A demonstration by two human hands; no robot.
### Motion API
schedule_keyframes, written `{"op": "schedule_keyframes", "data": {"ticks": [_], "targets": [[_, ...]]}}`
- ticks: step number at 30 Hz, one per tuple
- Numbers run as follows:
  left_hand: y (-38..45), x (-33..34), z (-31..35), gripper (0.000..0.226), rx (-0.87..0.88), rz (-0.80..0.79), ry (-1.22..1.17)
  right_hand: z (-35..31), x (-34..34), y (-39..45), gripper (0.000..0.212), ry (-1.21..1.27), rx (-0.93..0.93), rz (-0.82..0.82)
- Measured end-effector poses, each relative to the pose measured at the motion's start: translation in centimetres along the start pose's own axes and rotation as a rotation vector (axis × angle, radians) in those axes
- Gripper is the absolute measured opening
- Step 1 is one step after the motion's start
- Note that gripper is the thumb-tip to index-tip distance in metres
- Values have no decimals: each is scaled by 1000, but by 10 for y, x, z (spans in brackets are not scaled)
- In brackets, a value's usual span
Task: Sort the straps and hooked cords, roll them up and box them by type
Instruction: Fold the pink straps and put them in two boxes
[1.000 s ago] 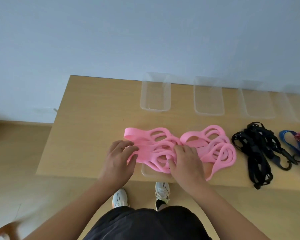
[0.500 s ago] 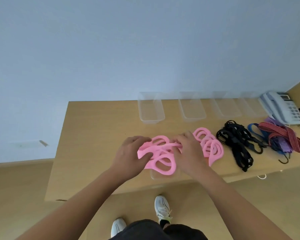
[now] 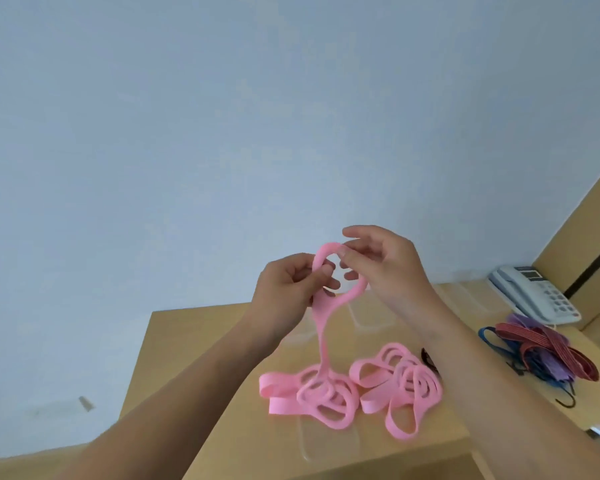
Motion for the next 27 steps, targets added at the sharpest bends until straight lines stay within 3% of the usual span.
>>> {"op": "schedule_keyframes", "data": {"ticks": [7, 11, 15, 21, 27], "targets": [[-3, 3, 80, 17, 112, 78, -93, -49, -31, 37, 23, 314, -77, 44], [-7, 3, 89, 21, 47, 12, -70, -65, -33, 49, 25, 440, -143, 81], [-7, -1, 89, 25, 40, -39, -66, -72, -31, 61, 23, 395, -188, 94], [-1, -3, 101, 27, 70, 96, -195, -79, -40, 72, 23, 319, -339, 79], [0, 12, 102, 25, 55, 94, -224, -81, -43, 60, 26, 149, -540, 25]]}}
Point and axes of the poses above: each hand's wrist, its own y-axis towards the middle knuckle, its own x-axis out of the palm, z = x × y, the point moved 3 cm from there along y, towards the middle knuckle, and after that the axes turned 15 degrees about -x, right-handed, at the moved point
